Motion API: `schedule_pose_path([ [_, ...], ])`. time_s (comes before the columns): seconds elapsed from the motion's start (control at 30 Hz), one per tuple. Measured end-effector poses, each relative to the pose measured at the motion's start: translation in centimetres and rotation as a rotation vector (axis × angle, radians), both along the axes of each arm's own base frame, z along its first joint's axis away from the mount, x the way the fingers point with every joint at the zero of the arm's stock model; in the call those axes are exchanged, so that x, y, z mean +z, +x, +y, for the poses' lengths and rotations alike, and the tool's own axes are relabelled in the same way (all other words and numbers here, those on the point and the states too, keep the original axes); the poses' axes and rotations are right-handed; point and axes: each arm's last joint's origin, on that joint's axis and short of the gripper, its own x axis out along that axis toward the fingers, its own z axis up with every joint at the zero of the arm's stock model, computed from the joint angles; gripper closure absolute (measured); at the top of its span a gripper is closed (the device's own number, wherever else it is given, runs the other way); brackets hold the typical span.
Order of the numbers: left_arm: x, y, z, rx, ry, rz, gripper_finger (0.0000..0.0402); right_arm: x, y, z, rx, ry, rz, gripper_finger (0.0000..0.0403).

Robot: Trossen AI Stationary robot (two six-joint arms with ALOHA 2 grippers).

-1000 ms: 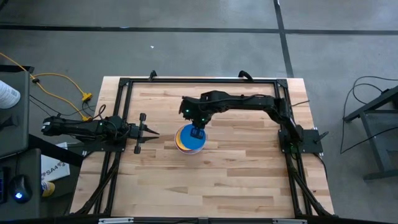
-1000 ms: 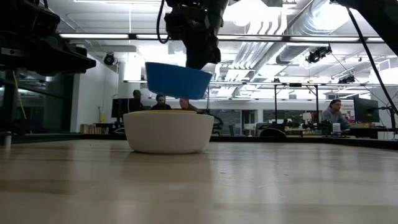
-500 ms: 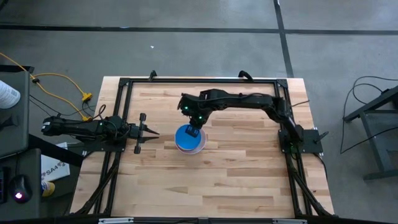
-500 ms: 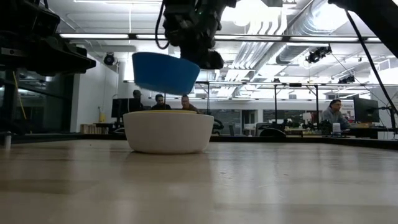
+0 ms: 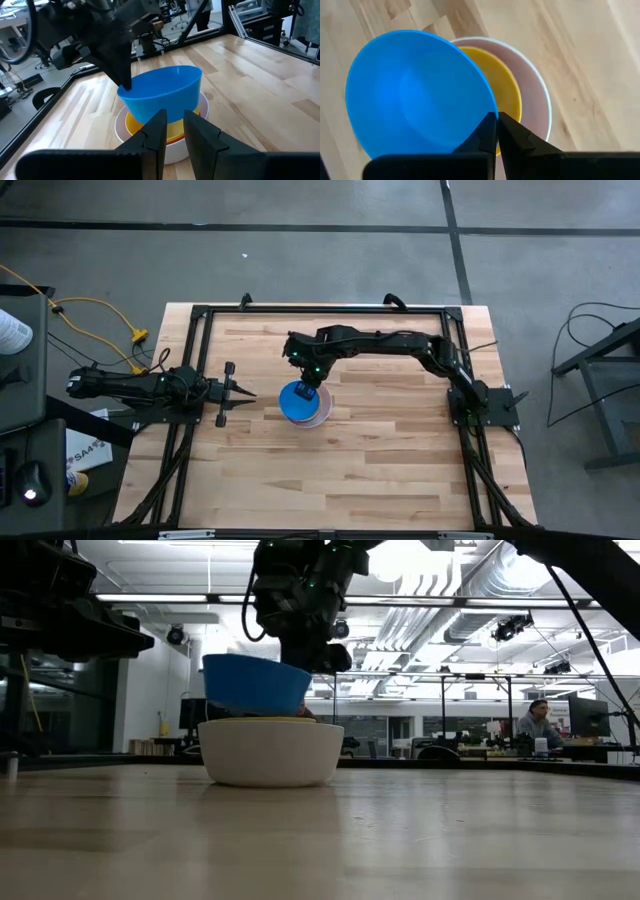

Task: Nest bowls inside each other
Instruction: Stack the blue bowl on the yellow bowl

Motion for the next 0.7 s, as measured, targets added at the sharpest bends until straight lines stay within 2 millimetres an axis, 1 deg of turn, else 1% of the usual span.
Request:
schedule_pose_path([
  [0.1,0.0,0.0,0.0,0.0,0.0,0.0,0.0336,0.0,0.0,-0.1,0.005,-0.031,0.006,0.04],
  [0.4,0.0,0.0,0.0,0.0,0.0,0.0,0.0336,-0.1,-0.1,-0.2,0.012,-0.047,0.015,0.04],
  [0.57,0.0,0.0,0.0,0.001,0.0,0.0,0.0336,-1.1,0.1,-0.2,0.028,-0.055,0.039,0.04],
  [0.7,0.0,0.0,0.0,0.001,0.0,0.0,0.0336,-1.4,0.4,-0.2,0.032,-0.05,0.031,0.04],
])
